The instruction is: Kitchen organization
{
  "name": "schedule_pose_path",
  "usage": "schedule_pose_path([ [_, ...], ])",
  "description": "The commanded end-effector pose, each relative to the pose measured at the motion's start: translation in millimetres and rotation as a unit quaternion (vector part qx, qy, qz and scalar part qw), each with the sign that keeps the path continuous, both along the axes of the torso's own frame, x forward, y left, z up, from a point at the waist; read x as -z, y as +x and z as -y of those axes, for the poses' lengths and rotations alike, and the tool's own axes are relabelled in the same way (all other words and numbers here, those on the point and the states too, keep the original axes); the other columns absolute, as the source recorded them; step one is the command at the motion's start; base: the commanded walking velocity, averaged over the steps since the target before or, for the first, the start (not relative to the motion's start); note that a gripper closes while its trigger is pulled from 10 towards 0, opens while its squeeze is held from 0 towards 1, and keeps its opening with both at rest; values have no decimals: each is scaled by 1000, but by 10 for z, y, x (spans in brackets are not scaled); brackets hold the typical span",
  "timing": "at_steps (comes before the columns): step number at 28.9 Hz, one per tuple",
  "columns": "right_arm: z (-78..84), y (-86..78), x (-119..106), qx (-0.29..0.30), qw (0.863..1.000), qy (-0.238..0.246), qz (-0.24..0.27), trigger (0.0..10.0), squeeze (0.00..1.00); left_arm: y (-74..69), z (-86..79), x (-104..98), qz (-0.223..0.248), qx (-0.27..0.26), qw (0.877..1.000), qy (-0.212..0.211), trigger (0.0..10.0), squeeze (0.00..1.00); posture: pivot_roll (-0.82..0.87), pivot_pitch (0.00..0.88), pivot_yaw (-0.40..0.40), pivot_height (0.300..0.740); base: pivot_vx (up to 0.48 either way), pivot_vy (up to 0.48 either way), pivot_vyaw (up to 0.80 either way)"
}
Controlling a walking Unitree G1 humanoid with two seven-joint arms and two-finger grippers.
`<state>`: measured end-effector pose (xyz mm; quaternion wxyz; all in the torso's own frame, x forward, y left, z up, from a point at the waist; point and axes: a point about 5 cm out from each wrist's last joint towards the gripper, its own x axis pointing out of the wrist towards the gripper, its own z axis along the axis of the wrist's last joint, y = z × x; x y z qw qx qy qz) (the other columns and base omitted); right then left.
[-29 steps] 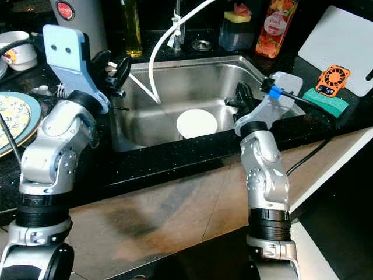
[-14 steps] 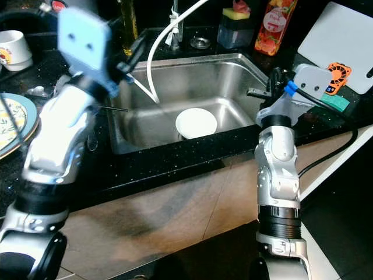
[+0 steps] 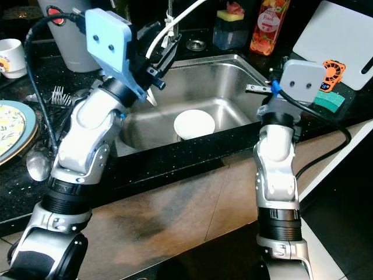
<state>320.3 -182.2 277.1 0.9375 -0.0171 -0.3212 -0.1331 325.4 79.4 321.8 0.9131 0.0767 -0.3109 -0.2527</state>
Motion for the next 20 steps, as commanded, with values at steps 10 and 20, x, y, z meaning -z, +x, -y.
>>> schedule_pose_path([
  [10, 58, 43, -2, 5, 1000, 18, -10, 10000, 0, 37, -42, 63, -8, -18, 1000, 3, 10000, 0, 94, 49, -7, 740, 0, 0, 0],
  [20, 102, 59, 26, 9, 999, 28, -22, 10000, 0, 57, -29, 84, -10, -22, 1000, 7, 10000, 0, 92, 49, -8, 740, 0, 0, 619],
])
